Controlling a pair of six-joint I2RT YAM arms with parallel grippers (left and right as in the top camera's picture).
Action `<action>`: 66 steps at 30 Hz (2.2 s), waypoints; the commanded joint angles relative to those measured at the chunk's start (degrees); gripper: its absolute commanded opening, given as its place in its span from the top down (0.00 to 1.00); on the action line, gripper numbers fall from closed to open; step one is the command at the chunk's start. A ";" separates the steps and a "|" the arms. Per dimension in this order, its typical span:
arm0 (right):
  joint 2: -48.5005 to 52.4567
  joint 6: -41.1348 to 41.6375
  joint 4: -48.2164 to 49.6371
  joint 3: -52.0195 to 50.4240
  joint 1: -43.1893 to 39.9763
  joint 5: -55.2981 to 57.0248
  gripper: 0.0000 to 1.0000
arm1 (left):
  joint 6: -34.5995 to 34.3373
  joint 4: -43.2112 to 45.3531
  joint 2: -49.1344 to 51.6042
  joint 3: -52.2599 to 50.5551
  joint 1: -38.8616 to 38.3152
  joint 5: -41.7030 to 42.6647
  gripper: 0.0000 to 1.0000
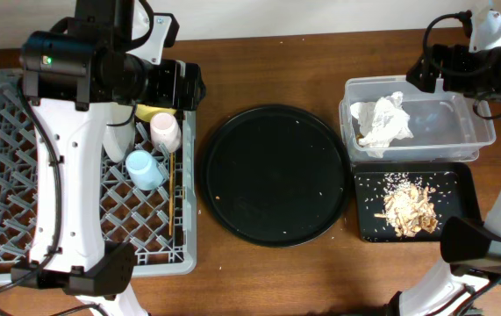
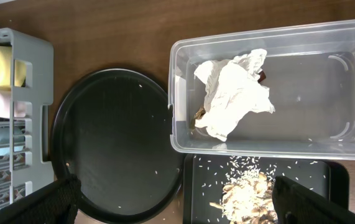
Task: Sort waste into correct bins and load items into the dishwasher rack
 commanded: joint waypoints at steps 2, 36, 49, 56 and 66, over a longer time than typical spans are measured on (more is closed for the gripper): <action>0.35 0.04 -0.17 -0.31 -0.20 0.28 0.01 | -0.57 0.24 0.09 0.31 -0.15 -0.98 0.01; -76.32 -14.19 24.15 -38.71 22.99 5.01 0.02 | -0.57 0.24 0.09 0.31 -0.15 -0.98 0.01; -106.40 -8.87 92.85 -113.98 20.37 4.76 0.01 | -0.57 0.24 0.09 0.31 -0.15 -0.98 0.01; -108.56 -1.86 112.69 -134.99 20.37 5.18 0.02 | -0.57 0.24 0.09 0.31 -0.15 -0.98 0.01; -108.56 -1.90 99.03 -139.91 20.37 6.45 0.02 | -0.57 0.24 0.09 0.31 -0.15 -0.98 0.01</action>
